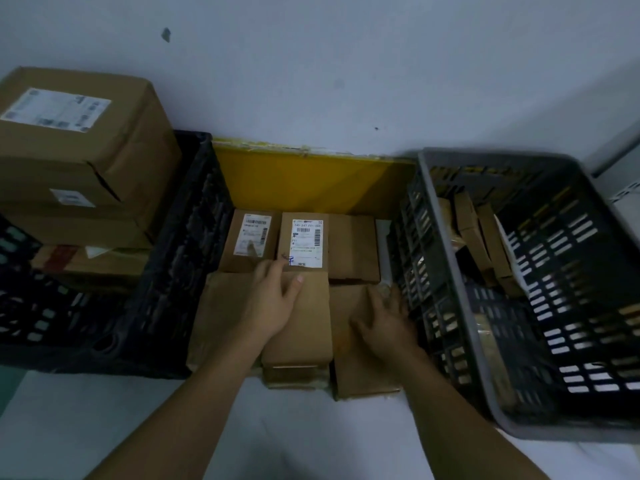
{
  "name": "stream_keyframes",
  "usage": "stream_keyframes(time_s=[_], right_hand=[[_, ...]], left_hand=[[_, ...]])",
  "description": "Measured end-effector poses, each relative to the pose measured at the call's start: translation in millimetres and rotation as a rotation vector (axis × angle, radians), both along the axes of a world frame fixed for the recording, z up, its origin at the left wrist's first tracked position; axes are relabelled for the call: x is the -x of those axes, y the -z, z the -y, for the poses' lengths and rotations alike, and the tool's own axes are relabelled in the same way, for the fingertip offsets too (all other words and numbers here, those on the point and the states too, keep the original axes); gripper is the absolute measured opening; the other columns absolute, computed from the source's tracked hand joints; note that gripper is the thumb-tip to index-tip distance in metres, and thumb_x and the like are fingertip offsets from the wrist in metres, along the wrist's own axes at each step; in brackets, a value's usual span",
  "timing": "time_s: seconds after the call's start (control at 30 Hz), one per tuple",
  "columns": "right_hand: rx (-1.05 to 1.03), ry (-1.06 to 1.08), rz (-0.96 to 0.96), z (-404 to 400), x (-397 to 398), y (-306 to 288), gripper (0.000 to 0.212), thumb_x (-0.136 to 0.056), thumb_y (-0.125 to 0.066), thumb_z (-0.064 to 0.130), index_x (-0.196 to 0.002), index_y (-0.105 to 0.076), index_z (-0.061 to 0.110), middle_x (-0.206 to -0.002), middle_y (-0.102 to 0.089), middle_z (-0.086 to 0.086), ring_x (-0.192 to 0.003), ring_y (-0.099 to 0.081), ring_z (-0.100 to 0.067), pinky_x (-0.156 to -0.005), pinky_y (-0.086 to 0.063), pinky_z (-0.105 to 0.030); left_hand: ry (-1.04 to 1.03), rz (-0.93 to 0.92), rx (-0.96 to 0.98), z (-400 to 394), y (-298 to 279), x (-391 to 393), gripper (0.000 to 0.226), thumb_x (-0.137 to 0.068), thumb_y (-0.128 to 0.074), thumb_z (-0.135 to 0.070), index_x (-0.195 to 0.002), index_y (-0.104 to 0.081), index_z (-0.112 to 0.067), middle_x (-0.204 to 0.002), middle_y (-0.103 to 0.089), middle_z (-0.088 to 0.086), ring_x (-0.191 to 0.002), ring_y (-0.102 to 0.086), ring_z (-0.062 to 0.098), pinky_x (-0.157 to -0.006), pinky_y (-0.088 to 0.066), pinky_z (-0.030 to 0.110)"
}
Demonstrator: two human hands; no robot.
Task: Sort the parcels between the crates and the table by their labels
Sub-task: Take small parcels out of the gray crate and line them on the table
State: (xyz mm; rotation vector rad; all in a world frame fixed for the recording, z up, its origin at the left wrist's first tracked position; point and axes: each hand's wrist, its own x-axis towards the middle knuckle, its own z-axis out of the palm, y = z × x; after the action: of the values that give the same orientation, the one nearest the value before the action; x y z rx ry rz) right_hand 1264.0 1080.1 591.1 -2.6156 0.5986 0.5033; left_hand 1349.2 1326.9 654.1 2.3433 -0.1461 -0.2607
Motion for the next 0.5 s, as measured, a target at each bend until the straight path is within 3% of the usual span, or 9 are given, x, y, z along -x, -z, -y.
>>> stream_keyframes(time_s=[0.17, 0.33, 0.4, 0.5], right_hand=[[0.191, -0.09, -0.036, -8.0, -5.9, -10.2, 0.086, -0.102, -0.041, 0.07, -0.171, -0.002, 0.035, -0.176, 0.023, -0.013, -0.162, 0.017, -0.043, -0.132, -0.003, -0.059], [0.311, -0.18, 0.03, -11.6, -8.5, -59.0, 0.081, -0.108, -0.041, 0.061, -0.172, -0.007, 0.027, -0.179, 0.012, -0.013, -0.164, 0.014, -0.039, -0.132, -0.008, -0.061], [0.318, -0.212, 0.132, -12.9, -10.4, -90.4, 0.078, -0.109, -0.041, 0.059, -0.172, -0.01, 0.025, -0.18, 0.005, -0.012, -0.165, 0.012, -0.036, -0.133, -0.011, -0.059], [0.332, -0.228, 0.443, -2.5, -2.7, -130.0, 0.072, -0.108, -0.046, 0.058, -0.166, -0.034, 0.018, -0.176, -0.023, -0.016, -0.165, -0.009, -0.038, -0.131, -0.023, -0.058]], left_hand=[[0.069, 0.126, -0.298, -1.9, -3.9, -2.7, 0.067, -0.105, -0.041, -0.065, -0.161, -0.037, -0.028, -0.172, -0.024, 0.008, -0.16, -0.017, 0.033, -0.125, -0.027, 0.056], [0.179, 0.291, -0.467, 13.1, -25.5, 0.3, 0.075, -0.102, -0.024, -0.07, -0.162, -0.034, -0.025, -0.172, -0.028, 0.012, -0.161, -0.016, 0.035, -0.127, -0.019, 0.065], [0.207, 0.333, -0.443, 28.3, -39.6, 0.8, 0.075, -0.104, -0.026, -0.069, -0.163, -0.034, -0.024, -0.171, -0.028, 0.012, -0.161, -0.016, 0.036, -0.127, -0.016, 0.065], [0.251, 0.402, -0.416, 57.7, -64.8, 4.7, 0.073, -0.105, -0.026, -0.069, -0.164, -0.034, -0.025, -0.172, -0.028, 0.011, -0.162, -0.015, 0.034, -0.129, -0.015, 0.064]])
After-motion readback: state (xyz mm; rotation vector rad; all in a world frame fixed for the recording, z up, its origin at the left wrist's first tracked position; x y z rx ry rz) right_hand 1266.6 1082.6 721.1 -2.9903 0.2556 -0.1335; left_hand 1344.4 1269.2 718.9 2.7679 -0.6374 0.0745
